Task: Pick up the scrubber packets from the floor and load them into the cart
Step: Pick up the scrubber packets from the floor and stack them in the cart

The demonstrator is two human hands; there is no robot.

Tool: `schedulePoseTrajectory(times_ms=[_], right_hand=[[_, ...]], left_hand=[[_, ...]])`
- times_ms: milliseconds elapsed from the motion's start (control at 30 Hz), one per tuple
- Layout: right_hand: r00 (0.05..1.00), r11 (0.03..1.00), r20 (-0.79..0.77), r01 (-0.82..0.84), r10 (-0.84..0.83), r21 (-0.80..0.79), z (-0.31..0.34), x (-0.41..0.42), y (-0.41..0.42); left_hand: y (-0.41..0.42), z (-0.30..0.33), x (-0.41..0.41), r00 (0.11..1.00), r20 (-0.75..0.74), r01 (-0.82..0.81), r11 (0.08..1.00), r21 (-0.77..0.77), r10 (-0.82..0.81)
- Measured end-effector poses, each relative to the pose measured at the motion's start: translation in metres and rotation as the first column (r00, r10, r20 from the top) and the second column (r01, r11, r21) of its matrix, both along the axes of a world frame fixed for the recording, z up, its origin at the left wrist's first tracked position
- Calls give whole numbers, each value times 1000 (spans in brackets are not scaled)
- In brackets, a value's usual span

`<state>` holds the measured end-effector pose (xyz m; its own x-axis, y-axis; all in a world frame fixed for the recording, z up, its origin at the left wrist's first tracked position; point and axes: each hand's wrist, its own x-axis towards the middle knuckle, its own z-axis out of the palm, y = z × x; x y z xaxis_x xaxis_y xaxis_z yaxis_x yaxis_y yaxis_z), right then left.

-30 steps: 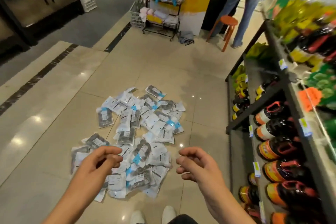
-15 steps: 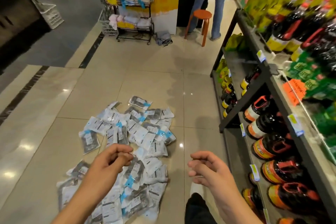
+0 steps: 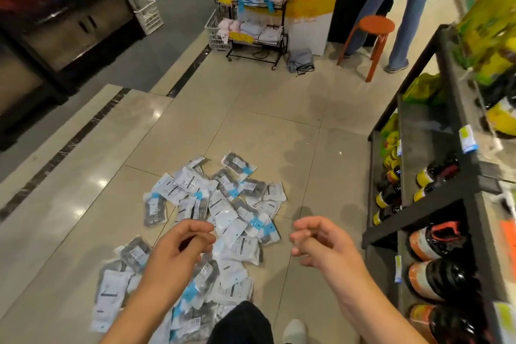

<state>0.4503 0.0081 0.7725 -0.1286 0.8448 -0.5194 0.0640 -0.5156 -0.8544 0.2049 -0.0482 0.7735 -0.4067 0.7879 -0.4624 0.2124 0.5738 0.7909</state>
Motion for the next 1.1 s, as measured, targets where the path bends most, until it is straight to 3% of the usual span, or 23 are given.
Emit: schedulePoseTrajectory(times_ms=[133, 467, 733, 900, 1100], right_hand=[[997, 997, 26, -65, 66, -30, -8, 3, 47], [952, 955, 133, -255, 275, -150, -51, -34, 187], [891, 913, 225, -351, 393, -206, -103, -56, 305], [829, 865, 274, -415, 487, -283, -199, -84, 374], [686, 802, 416, -511, 597, -308, -387, -111, 436]], left_hand=[[33, -15, 6, 999, 38, -17, 998, -58, 19], [130, -78, -28, 961, 127, -224, 960, -166, 246], [255, -133, -66, 956, 138, -231, 956, -181, 257], [321, -238, -81, 928, 182, -285, 934, -215, 325], [374, -438, -90, 816, 279, -407, 846, -345, 506]])
